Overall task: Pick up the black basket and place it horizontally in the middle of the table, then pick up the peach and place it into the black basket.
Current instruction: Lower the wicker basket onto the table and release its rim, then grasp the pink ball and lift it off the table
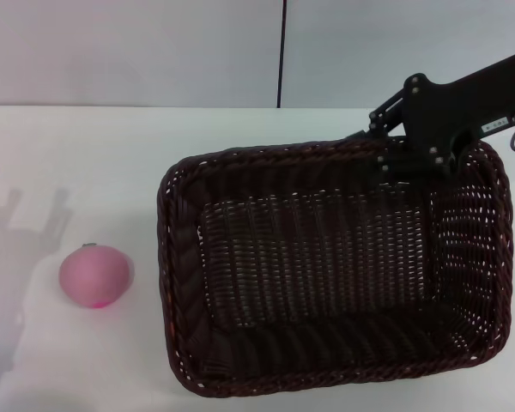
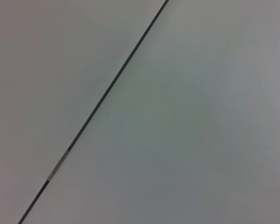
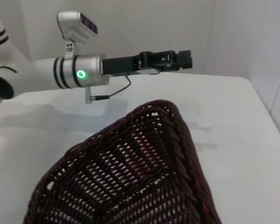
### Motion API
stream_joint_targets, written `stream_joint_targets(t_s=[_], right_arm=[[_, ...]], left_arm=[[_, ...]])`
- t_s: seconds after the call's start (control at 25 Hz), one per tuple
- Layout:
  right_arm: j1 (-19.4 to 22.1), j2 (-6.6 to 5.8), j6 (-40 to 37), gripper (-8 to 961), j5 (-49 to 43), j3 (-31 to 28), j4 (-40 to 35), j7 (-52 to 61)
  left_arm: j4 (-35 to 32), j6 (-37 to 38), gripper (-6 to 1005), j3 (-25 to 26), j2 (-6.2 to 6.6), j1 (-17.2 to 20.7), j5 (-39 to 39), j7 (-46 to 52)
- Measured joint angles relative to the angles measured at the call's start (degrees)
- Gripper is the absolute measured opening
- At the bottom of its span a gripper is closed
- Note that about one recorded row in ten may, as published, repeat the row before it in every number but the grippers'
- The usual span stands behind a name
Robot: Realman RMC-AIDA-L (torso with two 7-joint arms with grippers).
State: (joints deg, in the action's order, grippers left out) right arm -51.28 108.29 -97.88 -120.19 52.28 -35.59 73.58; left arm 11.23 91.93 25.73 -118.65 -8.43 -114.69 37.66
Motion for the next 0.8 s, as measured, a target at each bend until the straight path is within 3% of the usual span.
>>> stream_joint_targets(t_s=[0.24, 0.52, 0.56, 0.64, 0.72, 0.76, 0.8], right_arm=[[0.41, 0.29, 3.78, 371, 0.32, -2.65, 0.32, -2.14], [1.32, 0.15, 6.09, 380, 2.43, -11.6, 1.23, -6.98], [3.04, 0.0, 6.49, 381, 5.08, -15.41, 1.5, -8.67], [4.2, -0.06, 6.72, 382, 6.78, -17.03, 1.62, -9.3], [7.03, 0.12, 7.3, 383, 11.57, -19.46, 2.09, -10.24], [10.72, 0.69, 8.17, 383, 17.59, -21.6, 3.7, -11.66], [10.72, 0.69, 8.17, 384, 17.59, -21.6, 3.7, -11.66]], left_arm=[[0.02, 0.0, 814, -0.69, 0.0, 0.0, 0.0, -0.01], [0.02, -0.17, 816, -1.39, 0.0, -0.09, 0.01, -0.03], [0.02, -0.17, 816, -1.39, 0.0, -0.09, 0.01, -0.03], [-0.03, -0.06, 816, -1.56, 0.0, -0.09, 0.02, -0.04], [-0.13, 0.04, 817, -1.77, 0.0, -0.05, -0.02, -0.04], [-0.13, 0.04, 817, -1.77, 0.0, -0.05, -0.02, -0.04], [-0.34, 0.23, 817, -2.16, 0.04, -0.03, -0.01, -0.04]])
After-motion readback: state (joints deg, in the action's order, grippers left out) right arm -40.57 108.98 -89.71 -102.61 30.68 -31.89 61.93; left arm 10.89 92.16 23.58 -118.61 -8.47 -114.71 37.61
